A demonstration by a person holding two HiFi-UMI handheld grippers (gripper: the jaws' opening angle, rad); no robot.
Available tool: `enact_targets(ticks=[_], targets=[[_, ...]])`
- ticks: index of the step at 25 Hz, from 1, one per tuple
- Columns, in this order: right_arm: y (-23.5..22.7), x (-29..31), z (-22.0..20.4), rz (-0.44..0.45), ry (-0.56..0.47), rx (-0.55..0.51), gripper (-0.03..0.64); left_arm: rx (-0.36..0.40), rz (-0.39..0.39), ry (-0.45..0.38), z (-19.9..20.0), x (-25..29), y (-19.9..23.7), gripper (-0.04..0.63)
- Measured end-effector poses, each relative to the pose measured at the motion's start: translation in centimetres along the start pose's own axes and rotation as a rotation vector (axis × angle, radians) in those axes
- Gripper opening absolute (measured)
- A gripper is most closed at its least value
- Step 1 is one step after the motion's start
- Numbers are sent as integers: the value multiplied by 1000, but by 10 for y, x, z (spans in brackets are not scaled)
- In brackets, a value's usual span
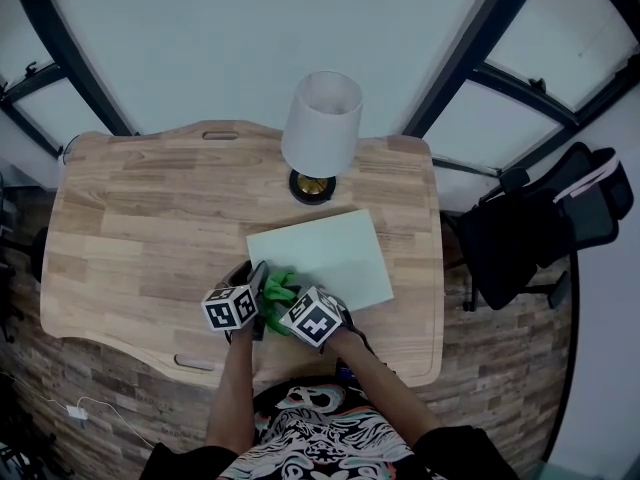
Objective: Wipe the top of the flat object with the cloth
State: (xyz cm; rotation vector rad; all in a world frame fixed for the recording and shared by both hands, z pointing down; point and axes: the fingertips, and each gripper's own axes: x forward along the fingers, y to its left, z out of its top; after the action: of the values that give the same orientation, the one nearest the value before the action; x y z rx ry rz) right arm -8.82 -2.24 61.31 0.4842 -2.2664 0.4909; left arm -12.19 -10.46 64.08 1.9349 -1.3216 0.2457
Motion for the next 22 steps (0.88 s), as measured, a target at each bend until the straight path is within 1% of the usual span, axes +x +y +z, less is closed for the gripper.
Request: enact_targets(ticks=[12,22], targets=[[-4,-4,-3,5,-11,31,91,-3,-7,1,-1,0,0,166],[-19,-11,-17,-27,-11,74,91,-5,-11,0,-1,0,0,166]])
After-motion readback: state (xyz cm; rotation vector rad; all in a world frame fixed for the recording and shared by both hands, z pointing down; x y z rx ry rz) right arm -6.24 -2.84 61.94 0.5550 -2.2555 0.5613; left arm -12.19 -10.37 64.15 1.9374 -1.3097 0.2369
